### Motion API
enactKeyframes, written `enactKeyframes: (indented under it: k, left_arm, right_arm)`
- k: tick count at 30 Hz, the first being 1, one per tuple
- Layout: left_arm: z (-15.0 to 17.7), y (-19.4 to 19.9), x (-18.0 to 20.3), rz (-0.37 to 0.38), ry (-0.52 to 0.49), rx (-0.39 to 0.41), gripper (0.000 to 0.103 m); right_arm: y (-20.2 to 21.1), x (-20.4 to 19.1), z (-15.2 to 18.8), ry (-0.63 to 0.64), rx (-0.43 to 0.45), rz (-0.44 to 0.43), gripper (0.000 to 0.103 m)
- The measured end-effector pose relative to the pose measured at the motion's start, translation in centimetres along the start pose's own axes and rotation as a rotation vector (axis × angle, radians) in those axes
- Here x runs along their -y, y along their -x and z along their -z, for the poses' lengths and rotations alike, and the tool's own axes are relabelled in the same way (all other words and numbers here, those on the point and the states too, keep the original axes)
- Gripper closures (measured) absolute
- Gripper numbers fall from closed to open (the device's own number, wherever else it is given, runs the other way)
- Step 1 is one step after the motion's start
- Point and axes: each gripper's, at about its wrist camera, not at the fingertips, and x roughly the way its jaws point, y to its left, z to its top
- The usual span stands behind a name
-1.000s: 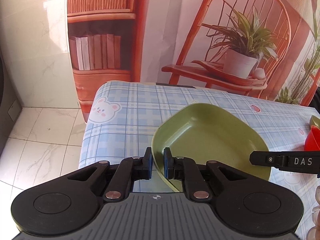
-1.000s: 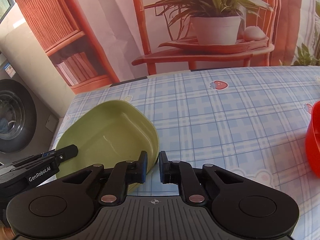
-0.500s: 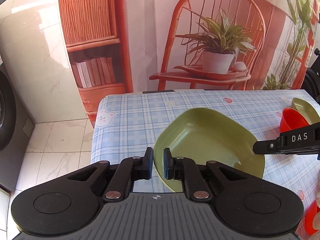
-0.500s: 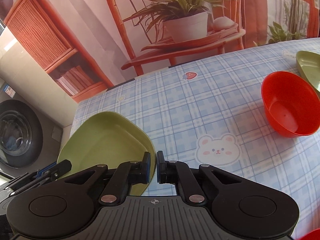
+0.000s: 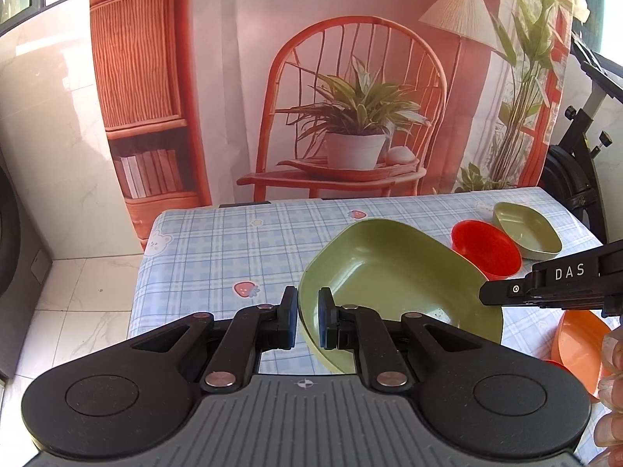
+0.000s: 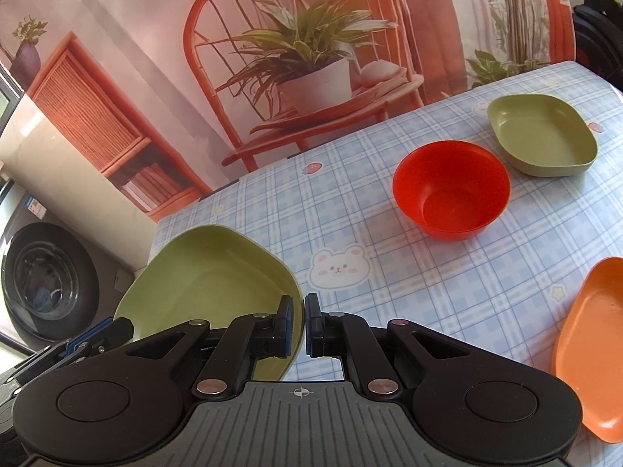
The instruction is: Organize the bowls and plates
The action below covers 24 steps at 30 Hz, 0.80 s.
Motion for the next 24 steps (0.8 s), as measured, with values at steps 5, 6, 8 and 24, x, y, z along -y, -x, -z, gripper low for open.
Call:
enactKeyframes:
  k: [5,6,8,24]
  left_arm:
    - [0.7,1.3,3.2,0.041,-0.004,-0.001,0.091]
    - [0.8,1.5,4.0,0.048,-0.009,-0.002,0.091]
    - [1.1,1.6,5.9,0.067,-0.025,-0.003,0.091]
    - [2.1,0.6,18.6,0.223,-0.122,-0.021,0.091]
  right_arm:
    - [3.6,3.2,0.6,-0.014,0.048,-0.013,0.097]
    - [4.1,3.8,0.6,-0.016,0.050,-0.010,0.097]
    - [5.5,5.8,1.0,-0.029,0.060,-0.005,0.097]
    - [13.2,19.7,2.7,-0.156,0.155,0.076,0.097]
